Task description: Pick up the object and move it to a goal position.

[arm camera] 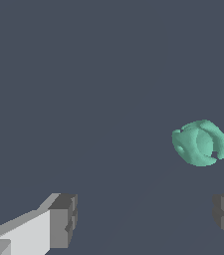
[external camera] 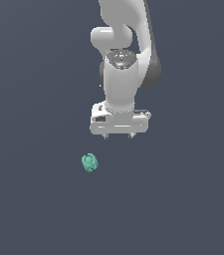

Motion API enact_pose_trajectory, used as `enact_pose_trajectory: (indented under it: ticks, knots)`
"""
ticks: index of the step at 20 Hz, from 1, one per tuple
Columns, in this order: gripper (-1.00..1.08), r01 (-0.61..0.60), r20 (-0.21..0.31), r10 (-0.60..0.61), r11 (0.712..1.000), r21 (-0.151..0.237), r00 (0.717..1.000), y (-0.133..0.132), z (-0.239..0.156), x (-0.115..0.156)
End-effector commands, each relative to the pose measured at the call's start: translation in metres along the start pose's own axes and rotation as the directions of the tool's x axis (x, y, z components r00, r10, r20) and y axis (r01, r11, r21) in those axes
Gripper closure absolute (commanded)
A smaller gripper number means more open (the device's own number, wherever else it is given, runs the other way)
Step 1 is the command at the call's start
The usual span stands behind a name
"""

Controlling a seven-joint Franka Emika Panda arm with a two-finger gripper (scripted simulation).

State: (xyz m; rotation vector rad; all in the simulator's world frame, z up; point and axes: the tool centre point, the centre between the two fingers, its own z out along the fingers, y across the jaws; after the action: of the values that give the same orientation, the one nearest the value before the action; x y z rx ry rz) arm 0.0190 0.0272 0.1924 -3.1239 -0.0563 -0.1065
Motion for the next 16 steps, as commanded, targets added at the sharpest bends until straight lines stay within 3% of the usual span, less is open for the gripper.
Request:
enact_pose_trajectory:
  ticks: [1,9,16]
  knots:
    - [-0.92,0.015,0.003,-0.015,1.0,-0.001,1.0,0.004,0.003,0.001]
    - [-0.92,0.109,0.017,-0.109,0.994,-0.006,0.994,0.029,0.022,0.01]
    - [-0.92,0.237,0.037,-0.236,0.972,-0.005,0.971,0.063,0.049,0.019]
